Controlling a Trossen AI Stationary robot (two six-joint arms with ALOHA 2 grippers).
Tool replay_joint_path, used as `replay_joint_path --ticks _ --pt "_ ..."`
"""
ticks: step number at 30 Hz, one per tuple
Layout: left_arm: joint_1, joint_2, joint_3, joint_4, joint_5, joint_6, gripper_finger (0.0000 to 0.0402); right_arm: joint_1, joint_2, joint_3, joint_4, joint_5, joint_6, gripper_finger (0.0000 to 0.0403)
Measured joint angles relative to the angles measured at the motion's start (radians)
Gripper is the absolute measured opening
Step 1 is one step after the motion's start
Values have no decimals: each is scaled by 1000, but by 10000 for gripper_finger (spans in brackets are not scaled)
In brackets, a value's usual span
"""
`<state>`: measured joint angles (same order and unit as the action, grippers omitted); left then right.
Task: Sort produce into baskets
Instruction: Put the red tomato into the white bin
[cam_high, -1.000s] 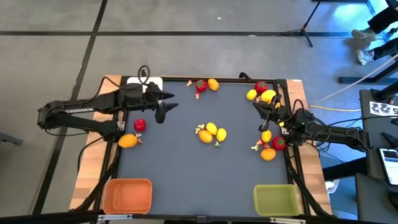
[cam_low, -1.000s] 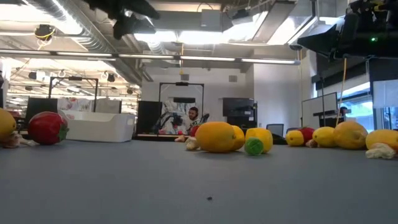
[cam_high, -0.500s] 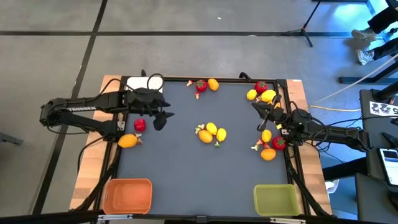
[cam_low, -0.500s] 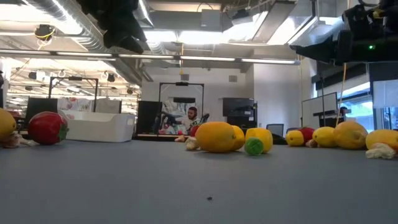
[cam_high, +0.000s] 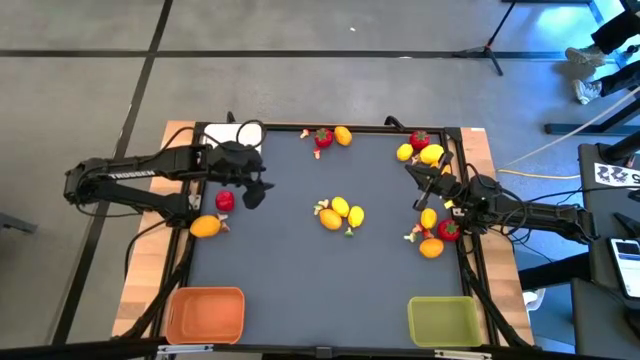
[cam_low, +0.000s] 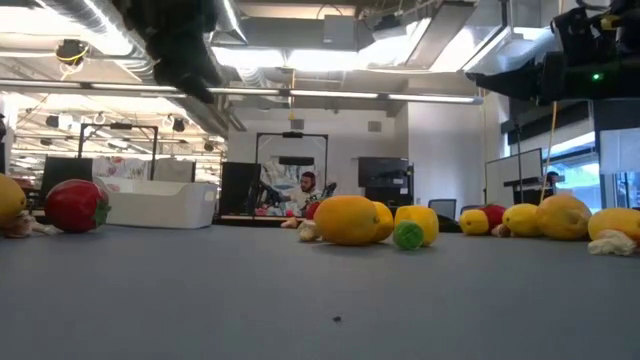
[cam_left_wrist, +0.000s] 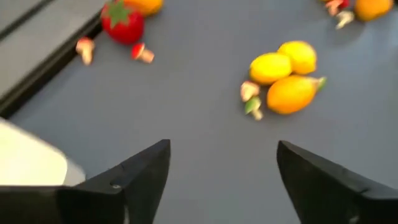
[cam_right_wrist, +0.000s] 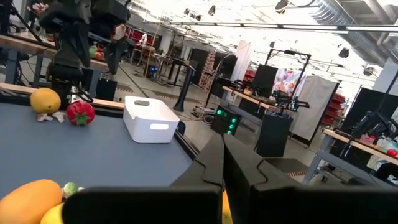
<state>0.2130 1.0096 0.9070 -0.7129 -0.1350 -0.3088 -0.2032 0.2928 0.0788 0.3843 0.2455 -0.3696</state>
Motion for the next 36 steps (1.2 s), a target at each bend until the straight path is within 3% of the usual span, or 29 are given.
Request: replay_joint_path --ticks 6,10,18,23,36 --pt "27 0 0 -168 25 -110 361 0 0 0 0 0 4 5" --pt "32 0 -1 -199 36 -136 381 0 0 0 -18 0 6 5" --pt "19 0 -1 -204 21 -207 378 0 0 0 -44 1 33 5" --pt "19 20 -1 -299 17 -320 377 0 0 0 -45 1 33 5" --pt "19 239 -1 -545 22 -498 377 0 0 0 -43 1 33 5"
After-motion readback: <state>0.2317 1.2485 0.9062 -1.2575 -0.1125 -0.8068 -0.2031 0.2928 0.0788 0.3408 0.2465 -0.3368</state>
